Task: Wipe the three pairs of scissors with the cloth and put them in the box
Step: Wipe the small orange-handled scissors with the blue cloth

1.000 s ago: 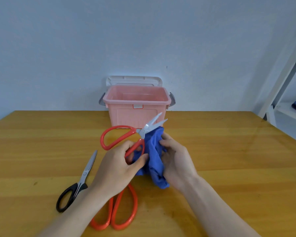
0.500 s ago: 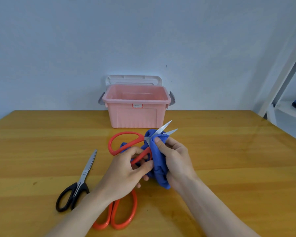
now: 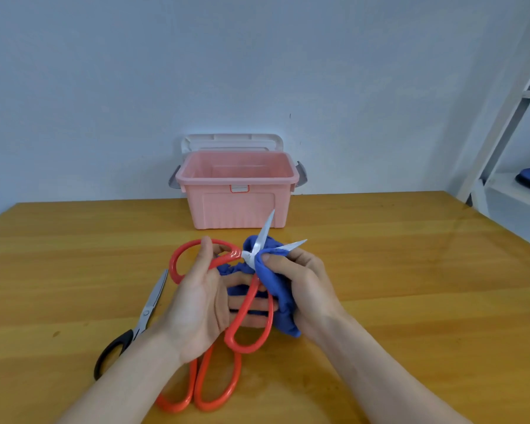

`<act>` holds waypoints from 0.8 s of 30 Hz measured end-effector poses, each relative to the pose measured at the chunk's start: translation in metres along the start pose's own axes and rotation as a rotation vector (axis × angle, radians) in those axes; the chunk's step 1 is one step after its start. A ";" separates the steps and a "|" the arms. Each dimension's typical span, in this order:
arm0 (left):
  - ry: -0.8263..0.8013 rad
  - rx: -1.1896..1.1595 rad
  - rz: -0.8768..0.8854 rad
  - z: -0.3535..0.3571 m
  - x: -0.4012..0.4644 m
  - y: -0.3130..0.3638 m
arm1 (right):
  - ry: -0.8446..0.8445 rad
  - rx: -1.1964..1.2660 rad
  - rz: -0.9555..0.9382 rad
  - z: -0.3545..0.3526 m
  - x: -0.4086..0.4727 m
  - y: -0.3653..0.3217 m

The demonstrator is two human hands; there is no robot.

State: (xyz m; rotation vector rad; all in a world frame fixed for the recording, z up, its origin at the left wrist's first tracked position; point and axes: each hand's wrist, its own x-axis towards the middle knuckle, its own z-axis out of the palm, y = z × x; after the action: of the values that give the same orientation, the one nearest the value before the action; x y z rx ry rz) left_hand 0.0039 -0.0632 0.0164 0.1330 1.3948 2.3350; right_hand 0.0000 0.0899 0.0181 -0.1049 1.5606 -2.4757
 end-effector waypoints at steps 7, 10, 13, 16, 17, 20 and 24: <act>0.366 -0.038 0.088 0.027 0.006 -0.001 | 0.068 -0.103 -0.103 0.005 -0.002 0.001; 0.419 -0.083 0.145 0.028 0.010 -0.003 | 0.094 -0.118 -0.099 0.012 -0.002 0.004; 0.353 -0.019 0.203 0.026 0.012 -0.007 | 0.075 -0.114 -0.073 0.014 -0.001 0.006; 0.325 0.058 0.253 0.021 0.010 -0.008 | 0.048 -0.121 -0.073 0.014 -0.001 0.008; 0.317 0.113 0.277 0.018 0.008 -0.007 | 0.044 -0.127 -0.091 0.013 -0.001 0.007; 0.255 0.316 0.302 0.011 0.001 -0.001 | 0.050 -0.196 -0.151 0.009 0.004 0.007; 0.230 0.432 0.309 0.008 -0.002 0.002 | 0.047 -0.207 -0.136 0.003 0.006 0.006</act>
State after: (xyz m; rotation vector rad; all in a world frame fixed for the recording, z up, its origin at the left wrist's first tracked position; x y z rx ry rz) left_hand 0.0076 -0.0588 0.0223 0.2239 2.1151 2.3005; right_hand -0.0047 0.0830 0.0138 -0.1921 1.8856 -2.4238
